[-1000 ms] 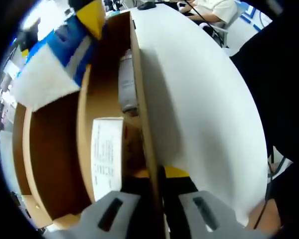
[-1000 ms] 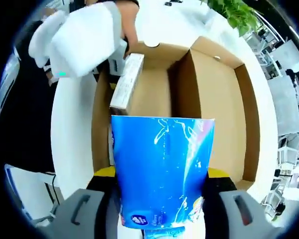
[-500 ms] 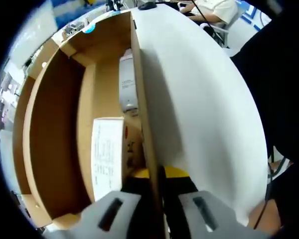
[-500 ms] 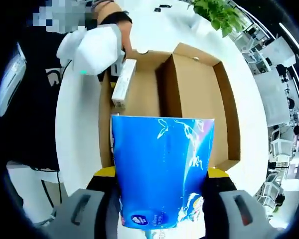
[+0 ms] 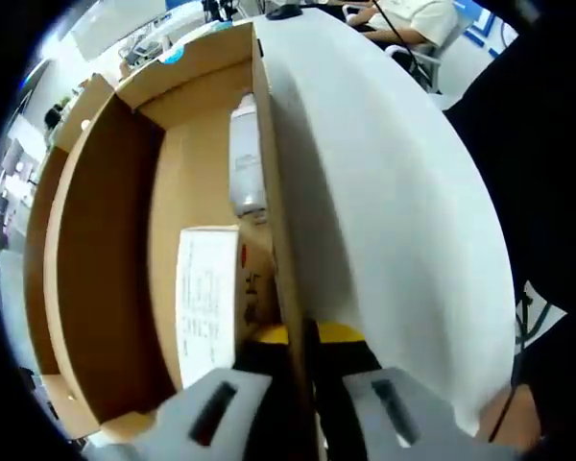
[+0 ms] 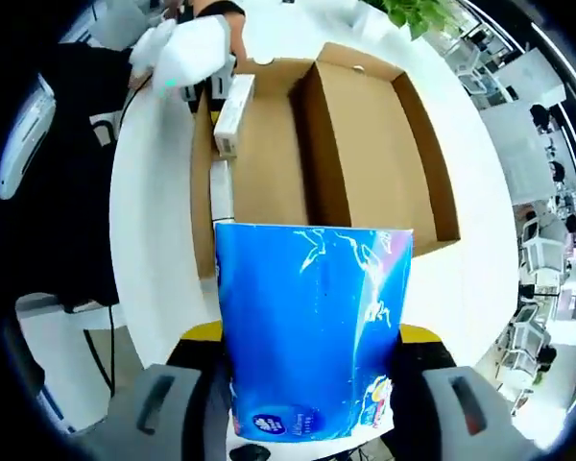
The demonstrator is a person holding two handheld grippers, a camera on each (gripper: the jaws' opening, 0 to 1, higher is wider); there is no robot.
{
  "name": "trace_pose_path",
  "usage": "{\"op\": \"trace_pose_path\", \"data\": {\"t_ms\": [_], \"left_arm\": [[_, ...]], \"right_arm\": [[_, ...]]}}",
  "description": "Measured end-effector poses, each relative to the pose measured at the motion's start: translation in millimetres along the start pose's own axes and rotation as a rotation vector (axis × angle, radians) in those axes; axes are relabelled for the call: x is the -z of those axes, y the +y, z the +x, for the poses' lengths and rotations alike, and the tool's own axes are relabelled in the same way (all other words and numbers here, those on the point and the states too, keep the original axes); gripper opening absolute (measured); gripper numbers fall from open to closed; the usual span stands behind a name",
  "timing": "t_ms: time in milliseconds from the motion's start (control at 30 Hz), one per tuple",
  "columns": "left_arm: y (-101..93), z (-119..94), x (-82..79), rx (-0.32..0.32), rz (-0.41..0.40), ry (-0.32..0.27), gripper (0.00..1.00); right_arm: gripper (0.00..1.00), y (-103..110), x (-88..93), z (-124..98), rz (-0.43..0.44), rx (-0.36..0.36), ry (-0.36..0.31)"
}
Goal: Operate the shoe box by opening the lid, removing the specified soft item, and placing it in the target area until the item is outside and the box remains undamaged.
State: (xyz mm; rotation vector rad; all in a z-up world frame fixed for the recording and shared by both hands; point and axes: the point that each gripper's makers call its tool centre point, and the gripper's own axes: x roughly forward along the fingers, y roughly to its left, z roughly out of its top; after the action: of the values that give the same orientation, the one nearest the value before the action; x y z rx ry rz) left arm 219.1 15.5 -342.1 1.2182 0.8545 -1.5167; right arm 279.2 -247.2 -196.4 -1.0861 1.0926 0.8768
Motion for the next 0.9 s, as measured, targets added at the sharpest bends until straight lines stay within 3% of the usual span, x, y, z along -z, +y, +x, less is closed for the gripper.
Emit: {"op": "trace_pose_path", "data": {"t_ms": [367, 500, 633, 900], "left_arm": [[-1.0, 1, 0.7, -0.001, -0.004, 0.003, 0.04], [-1.6, 1, 0.8, -0.001, -0.005, 0.003, 0.04], [-3.9, 2, 0.0, -0.001, -0.005, 0.003, 0.04], [-6.0, 3, -0.2, -0.001, -0.004, 0.000, 0.04]], "right_arm": [[0.67, -11, 57.7, 2, 0.042, 0.018, 0.043], [0.67, -12, 80.3, 3, 0.013, 0.021, 0.061], [0.67, -7, 89.8, 7, -0.056, -0.006, 0.052], [0.67, -12, 107.6, 17, -0.042, -0.015, 0.059]]}}
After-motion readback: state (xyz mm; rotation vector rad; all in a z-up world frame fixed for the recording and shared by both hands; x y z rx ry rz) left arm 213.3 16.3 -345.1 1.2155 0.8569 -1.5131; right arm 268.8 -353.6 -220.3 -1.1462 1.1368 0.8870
